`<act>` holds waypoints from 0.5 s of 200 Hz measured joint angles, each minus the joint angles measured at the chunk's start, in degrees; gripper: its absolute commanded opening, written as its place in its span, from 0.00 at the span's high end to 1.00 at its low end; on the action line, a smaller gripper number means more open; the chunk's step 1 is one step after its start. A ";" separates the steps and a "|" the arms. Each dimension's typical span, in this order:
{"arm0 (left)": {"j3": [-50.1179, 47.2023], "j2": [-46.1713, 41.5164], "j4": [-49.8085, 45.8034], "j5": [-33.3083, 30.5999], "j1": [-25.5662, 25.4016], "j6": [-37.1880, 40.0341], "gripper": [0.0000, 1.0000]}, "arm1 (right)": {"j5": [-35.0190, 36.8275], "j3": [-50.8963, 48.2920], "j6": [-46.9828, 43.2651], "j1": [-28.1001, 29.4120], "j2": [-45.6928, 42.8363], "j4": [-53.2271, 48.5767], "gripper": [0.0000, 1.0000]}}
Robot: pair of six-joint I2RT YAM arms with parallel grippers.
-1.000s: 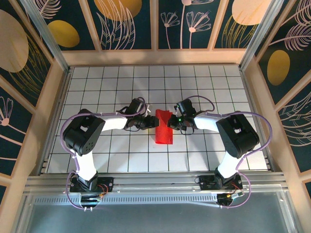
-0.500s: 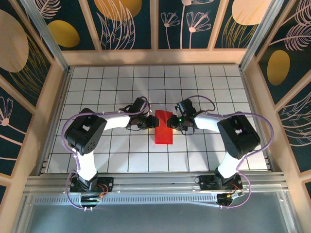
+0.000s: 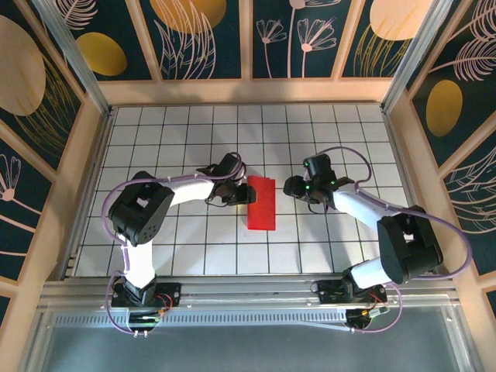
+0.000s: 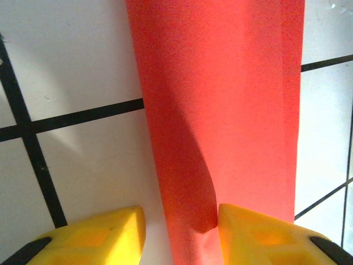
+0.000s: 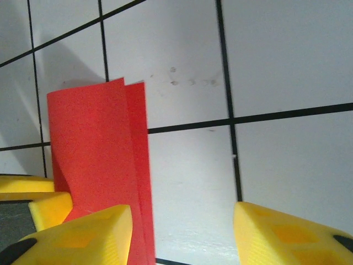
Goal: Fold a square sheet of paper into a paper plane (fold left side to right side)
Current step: First fold in half a square sheet of paper at the center of the table.
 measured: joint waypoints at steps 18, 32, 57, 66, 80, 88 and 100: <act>1.11 0.42 -1.57 -0.61 -0.28 0.66 0.58 | -0.13 -1.18 -0.35 -0.68 -0.72 0.02 0.45; 1.99 0.76 -2.75 -0.90 -0.50 1.44 0.57 | -0.35 -2.27 -0.37 -1.03 -0.81 0.22 0.45; 3.39 1.33 -4.72 -1.40 -0.72 2.73 0.56 | -0.76 -3.69 -0.37 -1.36 -0.81 0.26 0.45; 3.87 1.57 -5.35 -1.57 -0.83 3.17 0.56 | -0.79 -3.80 -0.37 -1.38 -0.81 0.26 0.45; 4.39 1.81 -6.03 -1.75 -0.92 3.58 0.56 | -0.94 -3.82 -0.39 -1.36 -0.81 0.31 0.45; 4.66 1.92 -6.40 -1.75 -0.94 3.65 0.56 | -1.01 -3.82 -0.39 -1.38 -0.81 0.31 0.45; 4.98 2.14 -6.84 -1.75 -0.94 3.85 0.56 | -1.25 -3.82 -0.39 -1.38 -0.81 0.28 0.45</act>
